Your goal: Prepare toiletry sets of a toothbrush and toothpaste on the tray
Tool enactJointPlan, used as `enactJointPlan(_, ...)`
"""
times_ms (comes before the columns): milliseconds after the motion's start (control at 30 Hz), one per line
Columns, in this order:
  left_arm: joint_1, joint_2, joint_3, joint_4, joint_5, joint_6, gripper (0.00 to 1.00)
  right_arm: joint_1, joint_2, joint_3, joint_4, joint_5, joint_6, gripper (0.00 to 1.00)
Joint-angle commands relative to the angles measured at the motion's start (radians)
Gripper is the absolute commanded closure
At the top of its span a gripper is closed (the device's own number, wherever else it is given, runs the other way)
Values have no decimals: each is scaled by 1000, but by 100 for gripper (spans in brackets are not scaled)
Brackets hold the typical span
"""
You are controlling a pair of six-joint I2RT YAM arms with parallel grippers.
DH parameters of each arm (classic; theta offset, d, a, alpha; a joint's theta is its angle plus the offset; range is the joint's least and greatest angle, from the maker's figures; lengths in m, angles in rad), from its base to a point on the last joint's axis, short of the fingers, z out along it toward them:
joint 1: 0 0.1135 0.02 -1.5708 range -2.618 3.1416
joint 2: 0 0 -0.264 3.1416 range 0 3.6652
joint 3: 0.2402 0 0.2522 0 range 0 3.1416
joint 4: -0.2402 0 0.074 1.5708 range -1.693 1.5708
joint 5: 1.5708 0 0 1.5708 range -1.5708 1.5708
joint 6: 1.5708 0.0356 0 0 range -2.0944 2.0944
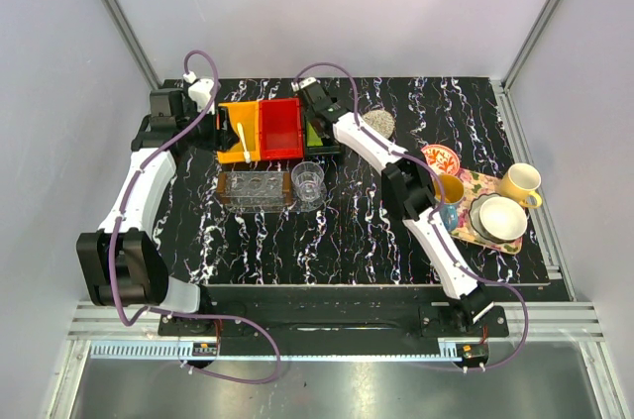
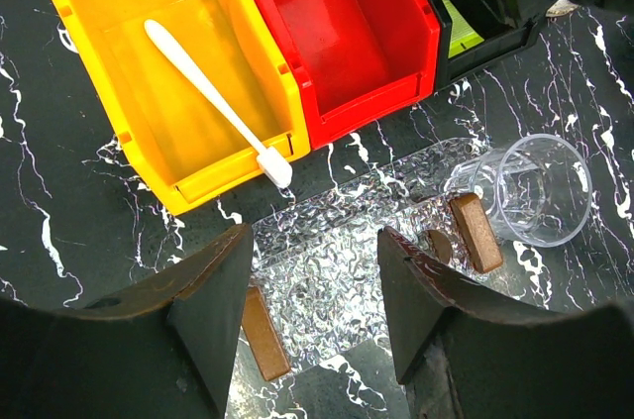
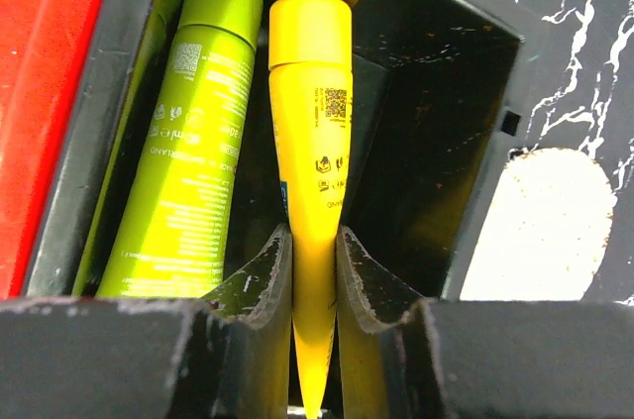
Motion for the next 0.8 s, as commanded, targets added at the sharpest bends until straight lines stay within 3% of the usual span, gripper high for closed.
enactJointPlan(0, 8, 7, 17, 31, 31, 6, 43, 9, -133, 66, 16, 27, -20, 86)
enactJointPlan(233, 8, 8, 30, 32, 62, 21, 43, 9, -196, 66, -10, 3, -23, 87)
enactJointPlan(367, 8, 8, 52, 32, 146, 27, 42, 9, -254, 46, -42, -74, -23, 87)
enactJointPlan(767, -10, -27, 112, 31, 400, 118, 39, 11, -550, -176, -101, -532, -61, 88)
